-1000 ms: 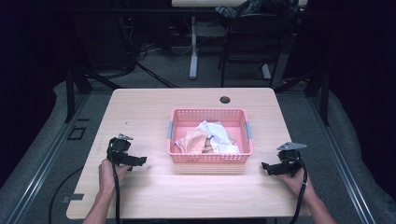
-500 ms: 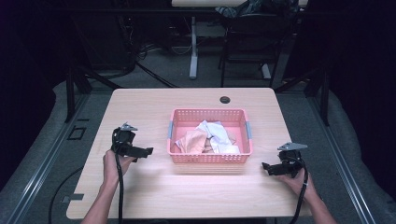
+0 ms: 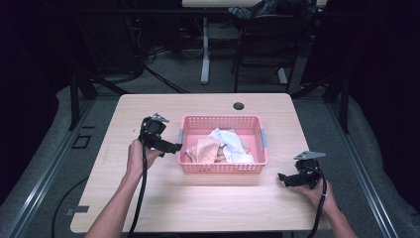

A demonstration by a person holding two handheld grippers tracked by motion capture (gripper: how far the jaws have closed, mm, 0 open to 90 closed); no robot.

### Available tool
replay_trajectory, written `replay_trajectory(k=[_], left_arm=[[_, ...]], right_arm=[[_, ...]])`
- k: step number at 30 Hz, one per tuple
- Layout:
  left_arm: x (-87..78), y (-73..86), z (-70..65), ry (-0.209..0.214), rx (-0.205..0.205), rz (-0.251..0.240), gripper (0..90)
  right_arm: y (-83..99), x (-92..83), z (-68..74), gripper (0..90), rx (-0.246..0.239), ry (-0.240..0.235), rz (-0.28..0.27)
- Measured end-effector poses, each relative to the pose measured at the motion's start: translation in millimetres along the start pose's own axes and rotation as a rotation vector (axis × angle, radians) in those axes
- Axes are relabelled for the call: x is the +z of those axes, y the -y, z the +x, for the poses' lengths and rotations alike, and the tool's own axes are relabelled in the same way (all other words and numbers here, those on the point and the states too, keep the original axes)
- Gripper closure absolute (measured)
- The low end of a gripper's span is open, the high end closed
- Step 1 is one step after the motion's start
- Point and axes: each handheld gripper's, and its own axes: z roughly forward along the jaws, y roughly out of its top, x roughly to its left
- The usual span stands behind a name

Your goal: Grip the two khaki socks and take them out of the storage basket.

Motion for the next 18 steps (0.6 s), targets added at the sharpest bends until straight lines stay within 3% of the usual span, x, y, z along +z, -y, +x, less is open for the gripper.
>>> replay_trajectory(k=[7, 14, 18], left_arm=[[20.9, -26.1, -15.4, 0.047, 0.039, 0.023, 0.0], [44.6, -36.7, -26.6, 0.079, 0.047, 0.061, 0.1], [54.0, -39.8, -32.1, 0.097, 0.053, 0.083, 9.0]], right_arm=[[1.2, 0.2, -0.3, 0.0, -0.001, -0.003, -0.011], [2.4, 1.2, 0.1, 0.0, -0.005, -0.005, -0.029], [2.7, 1.7, 0.7, 0.0, -0.007, -0.003, -0.035]])
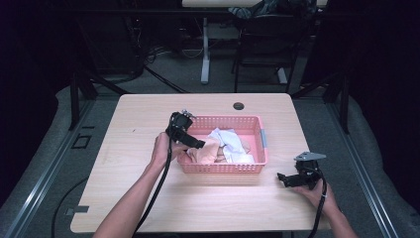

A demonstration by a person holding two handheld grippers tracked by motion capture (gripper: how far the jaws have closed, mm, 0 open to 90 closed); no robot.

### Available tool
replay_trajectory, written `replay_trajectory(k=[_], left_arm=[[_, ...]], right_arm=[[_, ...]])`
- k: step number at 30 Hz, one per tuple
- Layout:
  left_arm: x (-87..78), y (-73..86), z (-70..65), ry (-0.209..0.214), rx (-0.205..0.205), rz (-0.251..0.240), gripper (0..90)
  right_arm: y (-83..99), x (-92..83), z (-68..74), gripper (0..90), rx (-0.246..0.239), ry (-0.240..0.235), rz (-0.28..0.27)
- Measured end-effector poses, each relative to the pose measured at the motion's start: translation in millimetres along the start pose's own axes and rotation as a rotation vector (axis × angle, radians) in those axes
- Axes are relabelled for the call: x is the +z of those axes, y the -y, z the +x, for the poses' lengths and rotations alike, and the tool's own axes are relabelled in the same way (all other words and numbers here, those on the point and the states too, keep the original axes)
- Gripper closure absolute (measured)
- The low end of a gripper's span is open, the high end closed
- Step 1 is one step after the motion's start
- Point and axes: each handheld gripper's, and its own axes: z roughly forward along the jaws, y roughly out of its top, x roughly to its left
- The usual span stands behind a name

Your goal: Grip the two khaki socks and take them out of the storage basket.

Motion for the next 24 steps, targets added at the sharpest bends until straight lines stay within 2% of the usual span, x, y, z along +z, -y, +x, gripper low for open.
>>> replay_trajectory(k=[1, 7, 8, 9, 11, 13, 16, 20, 24], left_arm=[[3.1, -1.3, -1.5, 0.009, 0.002, 0.005, 16.2], [17.8, -6.3, -5.6, 0.007, 0.003, 0.065, 28.3], [19.4, -6.4, -5.9, 0.009, -0.001, 0.071, 28.3], [22.4, -6.3, -4.8, 0.009, -0.014, 0.074, 32.3], [23.3, -6.1, -4.0, 0.016, -0.017, 0.071, 35.1], [23.3, -6.9, -6.4, 0.014, -0.006, 0.067, 42.8], [22.2, -8.8, -11.3, 0.018, 0.014, 0.060, 46.5], [24.4, -10.6, -13.8, 0.026, 0.021, 0.072, 55.1], [24.7, -11.0, -15.5, 0.016, 0.025, 0.070, 64.7]], right_arm=[[0.4, 0.1, 0.5, 0.0, 0.006, 0.000, -0.006], [0.8, 0.2, 0.9, 0.0, 0.006, 0.002, -0.011], [0.8, 0.2, 0.9, 0.0, 0.006, 0.002, -0.011], [1.0, 0.3, 1.0, 0.0, 0.007, 0.002, -0.014], [1.1, 0.5, 1.1, 0.0, 0.007, 0.002, -0.016], [1.2, 0.8, 1.4, 0.0, 0.005, 0.000, -0.021], [1.3, 1.0, 1.4, 0.0, 0.004, -0.001, -0.023], [1.4, 1.1, 1.7, 0.0, 0.005, 0.003, -0.026], [1.4, 1.1, 1.8, 0.0, 0.005, 0.003, -0.026]])
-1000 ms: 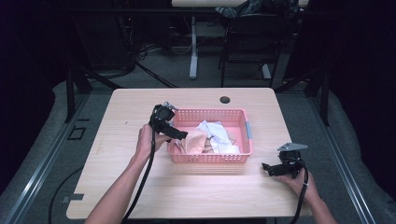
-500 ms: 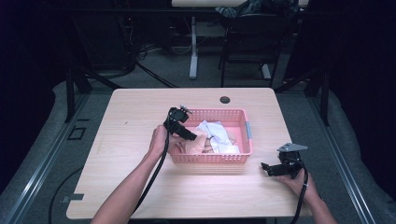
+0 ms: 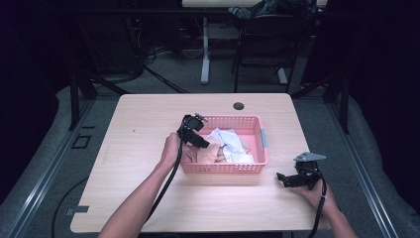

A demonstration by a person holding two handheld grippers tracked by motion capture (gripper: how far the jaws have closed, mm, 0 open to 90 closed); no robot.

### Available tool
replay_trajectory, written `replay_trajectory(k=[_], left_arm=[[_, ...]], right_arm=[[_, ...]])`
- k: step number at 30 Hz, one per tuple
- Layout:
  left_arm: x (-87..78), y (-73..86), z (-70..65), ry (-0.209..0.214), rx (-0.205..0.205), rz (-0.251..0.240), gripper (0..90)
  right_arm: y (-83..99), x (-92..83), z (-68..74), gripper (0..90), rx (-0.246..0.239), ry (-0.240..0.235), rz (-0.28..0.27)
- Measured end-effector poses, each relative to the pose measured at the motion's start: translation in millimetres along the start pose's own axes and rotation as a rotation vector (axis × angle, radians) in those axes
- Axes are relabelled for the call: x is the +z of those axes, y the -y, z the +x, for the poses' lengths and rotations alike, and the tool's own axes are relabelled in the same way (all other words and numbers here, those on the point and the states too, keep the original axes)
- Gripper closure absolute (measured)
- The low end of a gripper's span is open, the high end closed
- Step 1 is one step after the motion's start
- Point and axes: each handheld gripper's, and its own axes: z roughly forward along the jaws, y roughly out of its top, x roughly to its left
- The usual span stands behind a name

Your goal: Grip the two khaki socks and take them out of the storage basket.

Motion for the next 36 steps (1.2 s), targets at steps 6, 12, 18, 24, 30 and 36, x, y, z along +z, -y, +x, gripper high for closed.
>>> replay_trajectory(k=[6, 12, 18, 24, 30, 36], left_arm=[[-2.0, -1.5, -3.5, -0.015, 0.031, -0.002, 80.3], [-6.1, -3.1, -5.5, -0.017, 0.047, -0.012, 83.6], [-16.5, -6.0, -7.0, -0.019, 0.053, -0.038, 84.0], [-23.7, -11.3, -7.4, -0.029, 0.064, -0.047, 84.2], [-29.7, -14.9, -7.4, -0.032, 0.070, -0.043, 84.3], [-38.8, -20.0, -7.7, -0.028, 0.082, -0.042, 84.4]], right_arm=[[0.0, 0.0, 0.0, 0.0, 0.000, 0.000, 0.000], [0.0, 0.0, 0.1, 0.0, 0.000, 0.000, 0.000], [-0.1, 0.1, 0.1, 0.0, 0.000, 0.000, 0.000], [-0.1, 0.1, 0.2, 0.0, 0.000, 0.000, 0.000], [-0.1, 0.2, 0.2, 0.0, 0.000, -0.002, -0.001], [-0.1, 0.1, 0.3, 0.0, 0.000, 0.000, 0.000]])
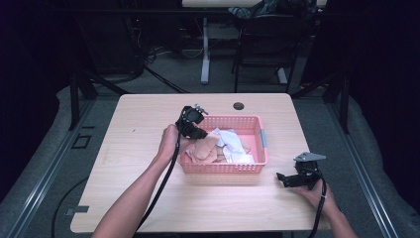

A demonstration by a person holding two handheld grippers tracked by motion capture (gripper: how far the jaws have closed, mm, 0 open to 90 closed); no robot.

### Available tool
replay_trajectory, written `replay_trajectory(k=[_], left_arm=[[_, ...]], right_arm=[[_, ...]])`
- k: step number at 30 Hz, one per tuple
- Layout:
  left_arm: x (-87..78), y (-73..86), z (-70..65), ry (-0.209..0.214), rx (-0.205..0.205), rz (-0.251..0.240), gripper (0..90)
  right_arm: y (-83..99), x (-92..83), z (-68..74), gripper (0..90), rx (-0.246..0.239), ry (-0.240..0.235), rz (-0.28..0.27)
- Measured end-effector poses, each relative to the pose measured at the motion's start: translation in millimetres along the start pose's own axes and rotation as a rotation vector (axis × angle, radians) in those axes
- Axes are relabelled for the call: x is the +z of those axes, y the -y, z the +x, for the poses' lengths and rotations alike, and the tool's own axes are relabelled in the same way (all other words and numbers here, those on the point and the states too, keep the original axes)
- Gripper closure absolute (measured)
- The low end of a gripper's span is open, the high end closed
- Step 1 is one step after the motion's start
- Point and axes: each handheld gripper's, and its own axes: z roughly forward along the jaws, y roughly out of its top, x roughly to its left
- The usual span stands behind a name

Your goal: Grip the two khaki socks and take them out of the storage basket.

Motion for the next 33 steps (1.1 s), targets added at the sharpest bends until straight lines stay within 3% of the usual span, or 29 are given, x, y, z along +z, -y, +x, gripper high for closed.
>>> replay_trajectory(k=[16, 33], left_arm=[[-26.2, -20.5, 1.5, -0.025, 0.024, -0.004, 84.2], [-53.7, -29.7, 16.6, -0.076, 0.031, -0.019, 84.2]], right_arm=[[-0.1, 0.0, -0.1, 0.0, 0.000, -0.004, 0.002], [-0.1, -0.1, -0.1, 0.0, -0.002, -0.003, 0.004]])
